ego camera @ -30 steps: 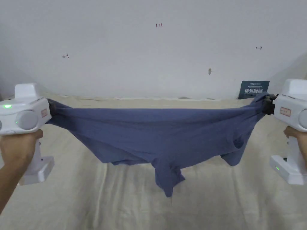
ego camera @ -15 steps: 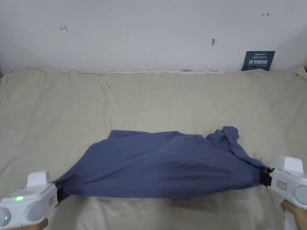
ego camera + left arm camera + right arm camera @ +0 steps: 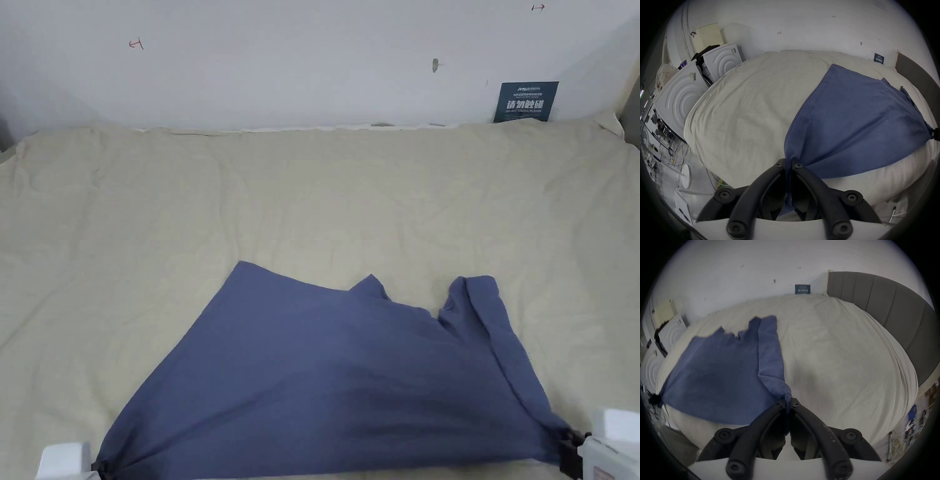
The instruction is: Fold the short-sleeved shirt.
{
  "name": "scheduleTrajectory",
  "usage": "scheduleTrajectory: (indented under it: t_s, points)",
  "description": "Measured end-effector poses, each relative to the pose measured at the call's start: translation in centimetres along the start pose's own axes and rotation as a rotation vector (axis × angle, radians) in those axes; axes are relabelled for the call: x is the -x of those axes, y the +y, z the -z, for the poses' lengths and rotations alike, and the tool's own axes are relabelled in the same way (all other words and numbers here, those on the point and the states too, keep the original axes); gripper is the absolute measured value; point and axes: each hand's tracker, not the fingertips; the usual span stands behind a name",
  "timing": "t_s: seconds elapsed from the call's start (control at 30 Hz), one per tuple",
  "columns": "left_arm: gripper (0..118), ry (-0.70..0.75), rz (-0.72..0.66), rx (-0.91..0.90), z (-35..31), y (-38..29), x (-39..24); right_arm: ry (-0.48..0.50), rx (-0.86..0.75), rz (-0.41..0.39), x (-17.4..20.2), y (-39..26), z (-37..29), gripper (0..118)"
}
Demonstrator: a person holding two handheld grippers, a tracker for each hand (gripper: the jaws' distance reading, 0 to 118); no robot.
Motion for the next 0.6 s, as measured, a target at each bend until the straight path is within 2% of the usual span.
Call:
scheduleTrajectory:
  t_s: [0.1,0.17,0.2,0.23,0.27,0.3,0.33,0.37,0.4,0.6]
  points:
    - [6,-0.004,-0.031,0.048,0.7,0.1,-0.1,-0.004,0.059,0.005,0.7,-1.3,1.2,7]
    - [8,-0.012,-0.052,0.084,1.5,0.3,-0.3,-0.024,0.026,0.023,1.0,-0.8,0.8,9]
    - [20,-0.01,-0.056,0.089,1.5,0.5,-0.4,-0.027,0.027,0.027,1.1,-0.4,0.6,18]
    - [37,0.001,-0.065,0.079,1.3,0.7,-0.4,-0.033,0.026,0.037,2.2,-0.3,-0.7,28]
    - [64,0.014,-0.076,0.059,1.0,1.0,-0.5,-0.038,0.019,0.043,2.4,0.2,-1.2,40]
    - [92,0.01,-0.095,0.043,0.3,1.4,-0.6,-0.024,-0.005,0.054,2.5,0.7,-2.1,62]
    - [107,-0.026,-0.136,0.008,-0.4,2.0,-0.6,-0.009,-0.059,0.074,2.7,1.5,-3.2,79]
    - [113,-0.074,-0.156,-0.045,-1.3,2.9,-0.8,-0.005,-0.105,0.08,1.8,1.8,-3.0,96]
    - [112,-0.094,-0.168,-0.095,-2.3,3.7,-1.1,-0.007,-0.15,0.075,2.1,2.6,-4.0,107]
    - [111,-0.155,-0.134,-0.456,-10.4,10.2,-5.4,-0.029,-0.516,0.031,4.4,7.5,-12.0,106]
